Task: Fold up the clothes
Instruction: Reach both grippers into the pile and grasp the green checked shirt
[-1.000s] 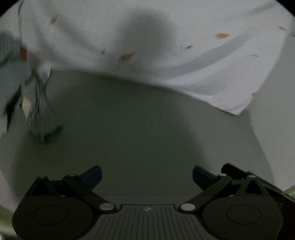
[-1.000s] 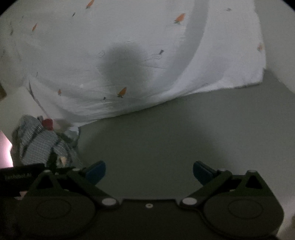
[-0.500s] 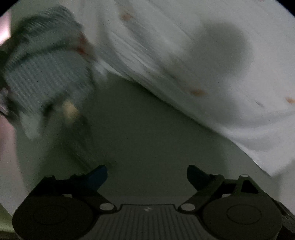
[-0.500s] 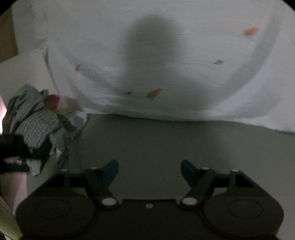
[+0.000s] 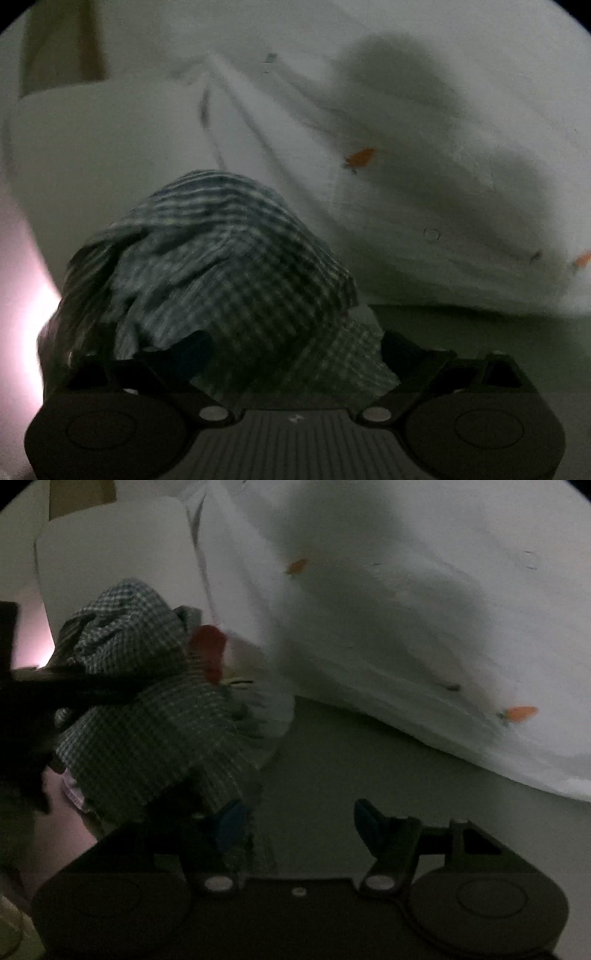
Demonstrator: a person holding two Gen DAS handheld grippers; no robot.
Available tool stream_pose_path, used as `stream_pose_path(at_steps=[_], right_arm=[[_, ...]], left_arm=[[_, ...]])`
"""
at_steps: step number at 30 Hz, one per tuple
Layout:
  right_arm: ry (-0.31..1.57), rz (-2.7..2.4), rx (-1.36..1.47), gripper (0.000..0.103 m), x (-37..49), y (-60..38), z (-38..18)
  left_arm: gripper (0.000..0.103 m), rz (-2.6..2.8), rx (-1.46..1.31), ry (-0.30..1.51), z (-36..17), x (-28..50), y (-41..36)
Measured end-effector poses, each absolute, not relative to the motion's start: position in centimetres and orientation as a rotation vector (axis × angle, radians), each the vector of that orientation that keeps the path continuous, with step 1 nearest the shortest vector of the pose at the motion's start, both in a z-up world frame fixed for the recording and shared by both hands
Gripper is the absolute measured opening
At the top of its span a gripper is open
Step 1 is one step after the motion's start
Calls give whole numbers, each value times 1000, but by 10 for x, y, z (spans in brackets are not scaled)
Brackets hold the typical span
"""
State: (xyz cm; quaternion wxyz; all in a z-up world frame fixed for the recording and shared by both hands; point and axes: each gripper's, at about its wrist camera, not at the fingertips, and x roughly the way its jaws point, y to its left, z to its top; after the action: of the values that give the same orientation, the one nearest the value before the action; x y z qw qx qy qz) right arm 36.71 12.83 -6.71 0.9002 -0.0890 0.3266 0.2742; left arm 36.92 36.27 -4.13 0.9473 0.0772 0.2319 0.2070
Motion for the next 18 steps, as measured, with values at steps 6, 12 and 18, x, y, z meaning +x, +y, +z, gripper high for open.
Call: stream_pose_path(at_steps=[6,12,18], right_arm=[[761,536,-237,68,383,149,-91],[794,482,-198,68,396,136,-101],[723,427,-161,67,381,99,-92]], left_arm=[[97,626,592,476,-86,426,359],[40,741,460,396,-59,430,357],[17,695,334,274,3,416,323]])
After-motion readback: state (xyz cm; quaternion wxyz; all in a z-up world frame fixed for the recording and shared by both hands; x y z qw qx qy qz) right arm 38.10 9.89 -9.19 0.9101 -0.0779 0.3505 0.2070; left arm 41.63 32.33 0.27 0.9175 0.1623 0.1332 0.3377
